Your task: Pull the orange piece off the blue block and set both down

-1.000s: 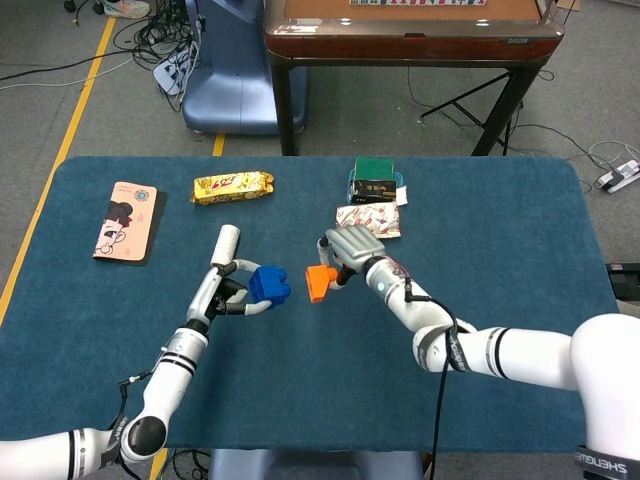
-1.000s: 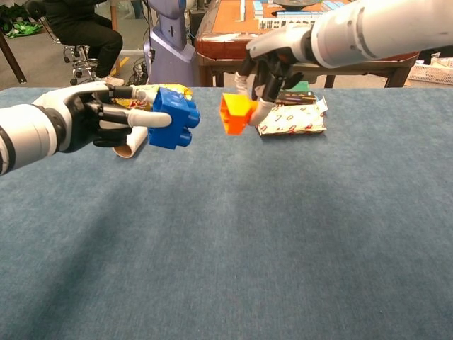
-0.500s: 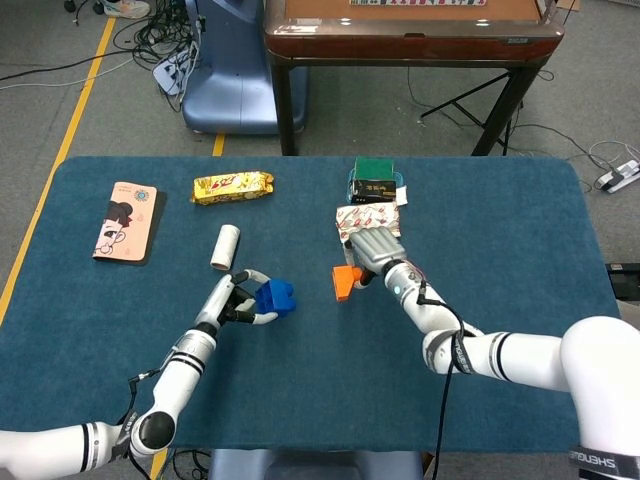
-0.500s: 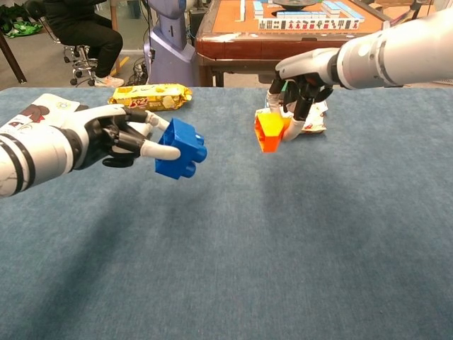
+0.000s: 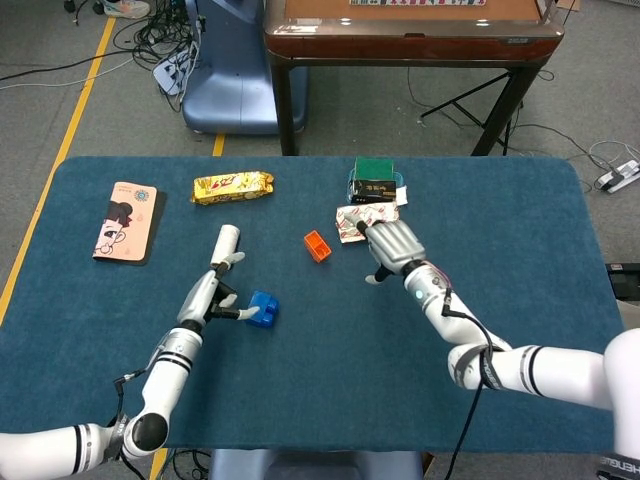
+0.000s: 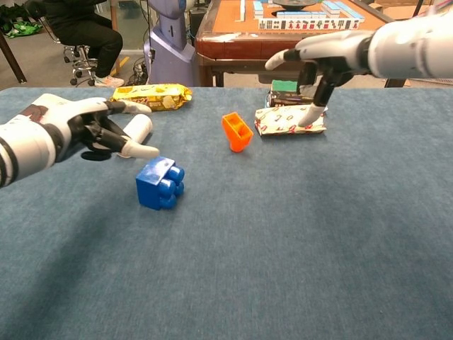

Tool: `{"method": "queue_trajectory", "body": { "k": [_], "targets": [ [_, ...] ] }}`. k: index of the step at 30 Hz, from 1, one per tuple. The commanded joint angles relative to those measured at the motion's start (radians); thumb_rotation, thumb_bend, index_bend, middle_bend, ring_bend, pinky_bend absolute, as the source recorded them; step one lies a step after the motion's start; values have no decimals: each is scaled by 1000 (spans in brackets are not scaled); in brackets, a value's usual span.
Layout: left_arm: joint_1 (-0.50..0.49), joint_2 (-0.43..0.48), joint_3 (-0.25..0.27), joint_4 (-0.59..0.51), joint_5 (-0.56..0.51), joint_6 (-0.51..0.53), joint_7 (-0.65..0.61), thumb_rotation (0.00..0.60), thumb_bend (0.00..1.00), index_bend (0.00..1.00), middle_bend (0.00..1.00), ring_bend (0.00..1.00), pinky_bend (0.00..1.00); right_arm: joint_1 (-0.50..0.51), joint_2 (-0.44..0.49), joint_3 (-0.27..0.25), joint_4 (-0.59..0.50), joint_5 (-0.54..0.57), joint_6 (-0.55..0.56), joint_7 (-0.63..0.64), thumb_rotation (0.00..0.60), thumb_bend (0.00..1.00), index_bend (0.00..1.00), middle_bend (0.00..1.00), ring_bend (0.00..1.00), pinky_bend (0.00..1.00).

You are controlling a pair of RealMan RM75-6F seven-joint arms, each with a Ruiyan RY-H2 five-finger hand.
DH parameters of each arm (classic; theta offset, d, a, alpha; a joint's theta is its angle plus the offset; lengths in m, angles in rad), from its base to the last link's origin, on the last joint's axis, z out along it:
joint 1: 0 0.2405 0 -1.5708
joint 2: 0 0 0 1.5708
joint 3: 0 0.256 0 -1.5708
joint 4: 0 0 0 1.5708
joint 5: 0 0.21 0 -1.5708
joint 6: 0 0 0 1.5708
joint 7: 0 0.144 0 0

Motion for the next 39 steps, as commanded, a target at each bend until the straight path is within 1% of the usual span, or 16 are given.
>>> {"method": "queue_trajectory", "body": {
  "k": [1, 2, 3, 4, 7, 8, 10, 12, 14, 17, 19, 22, 26, 29, 34, 39],
  "targets": [
    [29, 71, 81, -18, 103, 86, 128, 600, 0, 144, 734, 904, 1000, -87, 76, -13, -75, -109, 85, 30, 600, 0, 0, 559, 789, 862],
    [37, 89, 97, -26, 121, 102, 153, 600, 0, 137, 614, 833, 999, -107, 93, -18, -90, -134, 104, 37, 600, 0, 0, 494, 708, 824],
    [49, 113, 116, -37, 137, 121, 182, 600, 0, 131, 547, 782, 989, -135, 115, -23, -108, -169, 130, 51, 600, 0, 3, 461, 664, 809],
    [57, 131, 129, -48, 145, 132, 203, 600, 0, 120, 435, 686, 951, -157, 132, -27, -120, -196, 148, 65, 600, 0, 15, 411, 591, 786],
    [90, 186, 167, -74, 167, 186, 271, 600, 0, 102, 143, 453, 769, -238, 185, -46, -143, -323, 192, 154, 600, 0, 60, 308, 448, 691],
    [106, 205, 182, -82, 180, 206, 288, 600, 0, 99, 68, 391, 707, -272, 203, -57, -142, -378, 209, 198, 600, 0, 74, 277, 401, 645],
    [131, 240, 202, -97, 197, 214, 281, 600, 0, 97, 11, 305, 616, -322, 223, -75, -130, -457, 244, 251, 600, 2, 87, 240, 339, 568],
    [159, 295, 224, -115, 214, 198, 250, 600, 0, 96, 0, 221, 517, -379, 237, -92, -112, -533, 302, 295, 600, 8, 110, 218, 296, 485],
    [184, 351, 246, -127, 226, 186, 229, 600, 0, 96, 0, 170, 450, -435, 244, -101, -99, -590, 363, 338, 600, 9, 131, 215, 283, 440],
    [219, 418, 269, -146, 240, 189, 213, 600, 0, 97, 0, 130, 396, -499, 256, -111, -85, -649, 430, 391, 600, 9, 161, 215, 276, 396],
    [247, 466, 282, -161, 252, 201, 196, 600, 0, 97, 0, 122, 382, -546, 265, -118, -75, -681, 481, 408, 600, 9, 174, 215, 276, 382],
    [286, 531, 302, -187, 282, 221, 179, 600, 0, 98, 0, 119, 373, -605, 273, -119, -73, -695, 535, 414, 600, 9, 197, 227, 276, 381],
    [340, 592, 324, -204, 335, 265, 157, 600, 0, 88, 75, 121, 373, -674, 271, -127, -56, -707, 578, 397, 600, 9, 212, 245, 276, 380],
    [371, 624, 337, -224, 343, 282, 158, 600, 0, 79, 96, 127, 373, -714, 263, -129, -39, -707, 590, 386, 600, 9, 212, 245, 276, 380],
    [415, 649, 356, -239, 363, 324, 199, 600, 0, 82, 97, 127, 373, -761, 244, -126, 1, -719, 597, 408, 600, 8, 214, 245, 276, 380],
    [460, 653, 369, -237, 384, 357, 206, 600, 0, 83, 97, 127, 373, -802, 230, -111, 24, -732, 617, 412, 600, 9, 222, 245, 276, 381]
  ]
}}
